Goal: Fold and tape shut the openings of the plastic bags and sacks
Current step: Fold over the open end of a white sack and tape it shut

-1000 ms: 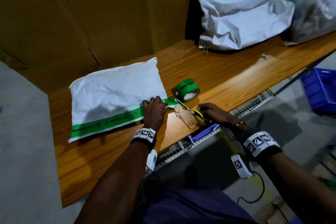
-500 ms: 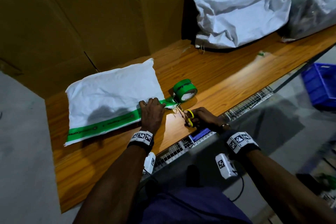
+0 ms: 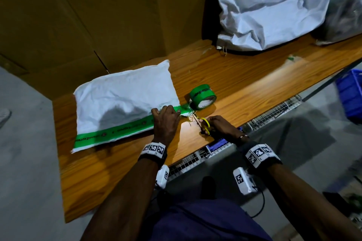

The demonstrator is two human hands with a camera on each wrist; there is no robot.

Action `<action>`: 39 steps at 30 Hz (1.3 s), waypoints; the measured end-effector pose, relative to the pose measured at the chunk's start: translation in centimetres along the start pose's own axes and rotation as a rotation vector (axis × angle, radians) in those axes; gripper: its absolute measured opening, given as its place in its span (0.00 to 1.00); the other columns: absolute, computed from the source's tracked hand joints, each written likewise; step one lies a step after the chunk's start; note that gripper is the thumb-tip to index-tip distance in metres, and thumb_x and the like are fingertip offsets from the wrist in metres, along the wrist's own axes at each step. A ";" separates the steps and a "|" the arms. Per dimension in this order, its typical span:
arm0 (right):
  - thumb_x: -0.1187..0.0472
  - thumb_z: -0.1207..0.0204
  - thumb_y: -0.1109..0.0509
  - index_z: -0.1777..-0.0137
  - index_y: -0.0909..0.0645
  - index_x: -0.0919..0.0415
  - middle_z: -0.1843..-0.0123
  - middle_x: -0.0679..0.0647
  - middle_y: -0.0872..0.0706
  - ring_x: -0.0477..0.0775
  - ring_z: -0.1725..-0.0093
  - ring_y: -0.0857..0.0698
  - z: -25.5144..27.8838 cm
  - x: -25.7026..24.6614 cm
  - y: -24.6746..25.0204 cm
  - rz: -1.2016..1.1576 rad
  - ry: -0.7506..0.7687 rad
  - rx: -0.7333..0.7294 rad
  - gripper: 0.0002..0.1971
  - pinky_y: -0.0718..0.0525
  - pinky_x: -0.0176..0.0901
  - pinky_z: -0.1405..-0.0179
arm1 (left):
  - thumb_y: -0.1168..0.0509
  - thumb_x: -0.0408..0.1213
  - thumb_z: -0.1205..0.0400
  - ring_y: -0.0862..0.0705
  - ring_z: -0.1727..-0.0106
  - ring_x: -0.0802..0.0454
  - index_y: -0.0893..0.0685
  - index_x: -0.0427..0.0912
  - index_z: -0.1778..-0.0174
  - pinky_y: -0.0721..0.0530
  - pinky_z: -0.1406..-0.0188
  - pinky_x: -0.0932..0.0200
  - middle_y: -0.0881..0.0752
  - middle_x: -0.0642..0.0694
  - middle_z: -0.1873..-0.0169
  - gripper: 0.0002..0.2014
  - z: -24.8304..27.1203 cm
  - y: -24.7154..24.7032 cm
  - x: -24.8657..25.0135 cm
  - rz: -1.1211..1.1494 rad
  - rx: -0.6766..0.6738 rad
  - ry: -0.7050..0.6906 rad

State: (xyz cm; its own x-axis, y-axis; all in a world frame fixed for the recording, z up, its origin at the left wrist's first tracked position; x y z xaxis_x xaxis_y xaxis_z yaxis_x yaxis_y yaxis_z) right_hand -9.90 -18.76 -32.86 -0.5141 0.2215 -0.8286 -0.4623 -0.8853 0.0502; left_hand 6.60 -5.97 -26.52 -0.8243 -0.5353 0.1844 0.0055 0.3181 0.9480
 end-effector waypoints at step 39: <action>0.69 0.12 0.37 0.56 0.14 0.72 0.61 0.71 0.14 0.65 0.60 0.12 -1.8 -1.4 -1.7 -0.120 0.072 0.053 0.14 0.09 0.48 0.56 | 0.32 0.44 0.14 0.17 0.53 0.45 0.08 0.46 0.54 0.38 0.47 0.47 0.16 0.50 0.57 0.09 0.5 1.2 0.1 0.221 0.113 -0.014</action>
State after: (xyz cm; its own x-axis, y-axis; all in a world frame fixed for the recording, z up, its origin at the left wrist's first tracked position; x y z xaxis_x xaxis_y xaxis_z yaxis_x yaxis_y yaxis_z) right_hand -7.13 -18.32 -32.79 -0.4007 0.2930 -0.8681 -0.5561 -0.8308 -0.0238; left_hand 6.27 -5.23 -25.49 -0.8182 -0.4320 0.3795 0.1239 0.5121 0.8500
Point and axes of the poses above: each hand's wrist, its own z-axis away from the middle knuckle, its own y-axis out of the back of the hand, x = y × z, the point moved 9 cm from there along -z, towards the middle knuckle
